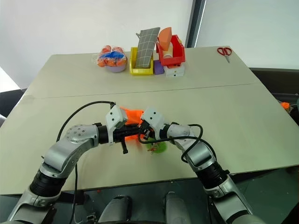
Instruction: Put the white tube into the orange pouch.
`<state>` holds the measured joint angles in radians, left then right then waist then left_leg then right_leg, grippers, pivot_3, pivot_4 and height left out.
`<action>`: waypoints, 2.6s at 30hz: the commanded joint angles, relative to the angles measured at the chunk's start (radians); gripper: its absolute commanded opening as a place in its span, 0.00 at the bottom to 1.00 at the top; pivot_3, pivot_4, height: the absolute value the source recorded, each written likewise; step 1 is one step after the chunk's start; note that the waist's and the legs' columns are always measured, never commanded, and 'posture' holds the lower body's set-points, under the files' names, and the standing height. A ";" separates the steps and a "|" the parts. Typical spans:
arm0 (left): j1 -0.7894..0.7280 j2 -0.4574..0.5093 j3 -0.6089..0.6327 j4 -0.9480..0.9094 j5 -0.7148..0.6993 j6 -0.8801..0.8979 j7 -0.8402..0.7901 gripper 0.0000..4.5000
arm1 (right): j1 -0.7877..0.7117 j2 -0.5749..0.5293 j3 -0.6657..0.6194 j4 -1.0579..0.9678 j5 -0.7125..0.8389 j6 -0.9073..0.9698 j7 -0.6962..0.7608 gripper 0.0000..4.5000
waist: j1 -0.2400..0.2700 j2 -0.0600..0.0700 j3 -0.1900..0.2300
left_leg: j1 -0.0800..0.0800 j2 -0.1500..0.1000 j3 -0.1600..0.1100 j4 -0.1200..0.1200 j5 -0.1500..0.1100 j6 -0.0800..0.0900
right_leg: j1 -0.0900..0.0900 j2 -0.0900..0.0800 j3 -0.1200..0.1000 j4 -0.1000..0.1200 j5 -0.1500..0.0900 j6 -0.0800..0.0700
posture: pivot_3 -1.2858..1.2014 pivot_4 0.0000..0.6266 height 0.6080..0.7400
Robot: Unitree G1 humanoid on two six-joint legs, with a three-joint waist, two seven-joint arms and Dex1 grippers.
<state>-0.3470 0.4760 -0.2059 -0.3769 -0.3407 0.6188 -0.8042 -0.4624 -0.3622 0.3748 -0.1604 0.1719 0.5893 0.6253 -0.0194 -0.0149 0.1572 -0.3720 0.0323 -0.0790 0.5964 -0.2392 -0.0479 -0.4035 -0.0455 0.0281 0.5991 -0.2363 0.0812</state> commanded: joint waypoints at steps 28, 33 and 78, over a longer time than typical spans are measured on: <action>0.030 0.064 0.291 0.081 -0.185 -0.012 0.019 0.00 | 0.289 -0.186 -0.174 -0.216 0.094 -0.018 0.091 0.99 | 0.003 -0.001 0.000 | -0.001 0.000 0.000 0.000 0.000 0.000 | 0.000 -0.001 0.000 -0.001 0.000 0.000 | 0.52 0.24 1.00; 0.035 0.066 0.292 0.066 -0.203 0.004 0.033 0.00 | 0.258 -0.169 -0.201 -0.243 0.162 -0.004 0.126 0.94 | 0.003 -0.001 0.000 | -0.001 0.000 0.000 0.000 0.000 0.000 | 0.000 0.000 0.000 -0.001 0.000 0.000 | 0.52 0.24 1.00; 0.164 0.132 0.181 0.093 -0.110 -0.087 -0.024 0.00 | 0.272 -0.269 -0.074 -0.227 0.051 -0.027 0.197 0.62 | 0.004 -0.001 0.000 | -0.001 0.000 0.000 0.000 0.000 0.000 | -0.002 -0.001 -0.001 -0.002 0.000 -0.001 | 0.52 0.24 1.00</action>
<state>-0.1693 0.6098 -0.0261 -0.2721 -0.4518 0.5542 -0.8255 -0.1904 -0.6328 0.2957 -0.3823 0.2366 0.5830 0.8257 -0.0151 -0.0161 0.1572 -0.3735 0.0324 -0.0788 0.5965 -0.2393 -0.0482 -0.4051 -0.0465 0.0274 0.5969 -0.2363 0.0804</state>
